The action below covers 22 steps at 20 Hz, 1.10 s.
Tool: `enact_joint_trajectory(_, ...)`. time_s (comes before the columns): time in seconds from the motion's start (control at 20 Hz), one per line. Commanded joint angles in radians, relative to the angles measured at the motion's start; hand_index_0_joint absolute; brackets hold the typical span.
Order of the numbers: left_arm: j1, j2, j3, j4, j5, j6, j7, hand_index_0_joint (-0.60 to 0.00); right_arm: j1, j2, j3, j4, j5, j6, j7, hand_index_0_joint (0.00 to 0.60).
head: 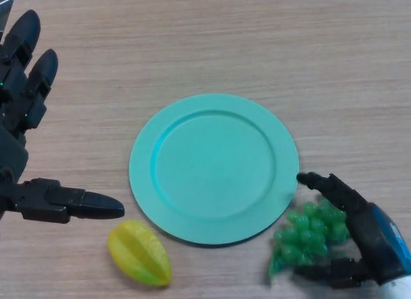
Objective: Pick up the green grapes and place it on the plate
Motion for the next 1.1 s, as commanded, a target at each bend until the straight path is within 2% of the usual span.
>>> enact_joint_trajectory(0.05, -0.012, 0.025, 0.071, -0.043, -0.001, -0.169, 0.005, 0.0, -0.028, -0.019, -0.051, -0.032, 0.049, -0.082, 0.001, 0.6)
enact_joint_trajectory(0.4, -0.015, 0.023, 0.055, -0.038, 0.022, -0.177, 0.016, 0.0, -0.07, -0.037, -0.156, -0.133, 0.221, 0.05, 0.105, 0.6)
enact_joint_trajectory(0.55, -0.017, 0.027, 0.063, -0.031, 0.017, -0.179, 0.013, 0.0, -0.085, -0.041, -0.222, -0.285, 0.379, 0.16, 0.162, 0.6)
enact_joint_trajectory(0.75, -0.025, 0.029, 0.06, -0.019, 0.025, -0.19, 0.02, 0.0, -0.123, -0.051, -0.265, -0.472, 0.474, 0.284, 0.197, 0.6)
enact_joint_trajectory(0.95, -0.036, 0.037, 0.061, -0.021, 0.019, -0.177, 0.026, 0.0, -0.23, -0.048, -0.195, -0.68, 0.561, 0.536, 0.148, 0.6)
enact_joint_trajectory(1.1, -0.042, 0.043, 0.081, -0.028, -0.017, -0.173, 0.025, 0.0, -0.313, -0.031, -0.071, -0.748, 0.506, 0.624, 0.121, 0.6)
